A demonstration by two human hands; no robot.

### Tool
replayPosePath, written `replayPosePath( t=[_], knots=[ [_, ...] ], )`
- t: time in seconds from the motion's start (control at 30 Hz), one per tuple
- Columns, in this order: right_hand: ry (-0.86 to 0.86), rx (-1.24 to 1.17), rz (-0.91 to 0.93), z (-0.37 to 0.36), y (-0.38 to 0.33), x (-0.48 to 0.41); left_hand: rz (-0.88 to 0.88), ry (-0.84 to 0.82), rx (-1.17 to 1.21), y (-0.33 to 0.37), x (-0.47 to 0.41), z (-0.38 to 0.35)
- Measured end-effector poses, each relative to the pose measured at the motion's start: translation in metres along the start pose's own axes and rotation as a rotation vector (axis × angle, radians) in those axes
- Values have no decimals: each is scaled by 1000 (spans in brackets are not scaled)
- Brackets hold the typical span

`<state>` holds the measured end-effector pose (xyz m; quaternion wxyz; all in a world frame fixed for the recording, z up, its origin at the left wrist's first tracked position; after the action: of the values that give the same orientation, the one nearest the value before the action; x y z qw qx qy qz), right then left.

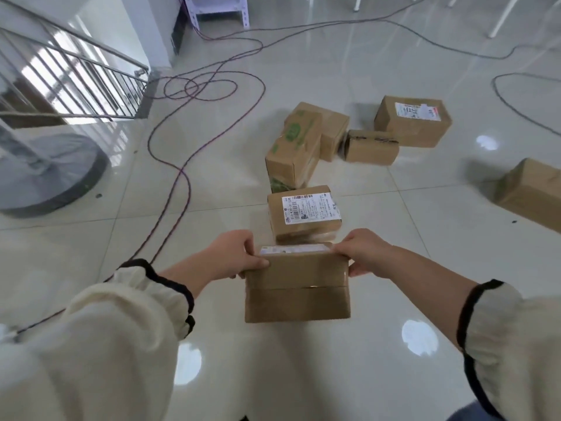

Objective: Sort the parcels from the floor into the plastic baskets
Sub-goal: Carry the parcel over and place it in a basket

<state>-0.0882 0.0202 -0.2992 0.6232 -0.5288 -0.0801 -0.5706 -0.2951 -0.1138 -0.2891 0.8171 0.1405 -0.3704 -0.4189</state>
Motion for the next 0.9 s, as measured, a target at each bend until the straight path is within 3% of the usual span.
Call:
replayPosePath(
  t=[0.13, 0.23, 0.3, 0.47, 0.7, 0.83, 0.9],
  knots=[
    [-109, 12, -77, -12, 7, 10, 41, -206, 89, -6, 15, -22],
    [-248, 110, -152, -21, 14, 21, 72, -479, 1, -9, 29, -53],
    [-303, 221, -184, -30, 20, 24, 43, -545, -110, -8, 32, -66],
    [-320, 354, -263, -58, 47, 26, -114, -340, -577, -6, 24, -73],
    [-45, 550, -70, -34, 20, 14, -90, -272, -620, -10, 16, -67],
    [-61, 791, 144, -43, -1, 13, -102, -75, -997, 3, 13, -44],
    [-71, 879, 162, -46, -3, 13, -12, -21, -1011, -4, 11, -32]
  ],
)
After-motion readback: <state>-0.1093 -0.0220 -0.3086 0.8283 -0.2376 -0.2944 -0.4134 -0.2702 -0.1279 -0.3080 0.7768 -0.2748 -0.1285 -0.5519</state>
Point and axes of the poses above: each hand's wrist, its own x-axis away from the middle knuckle, its own z-axis out of the back of the hand, y = z × x, the point moved 10 cm from there along -x, towards the middle knuckle, and after that the axes turned 2 degrees about -z, right-handed, at the moved point
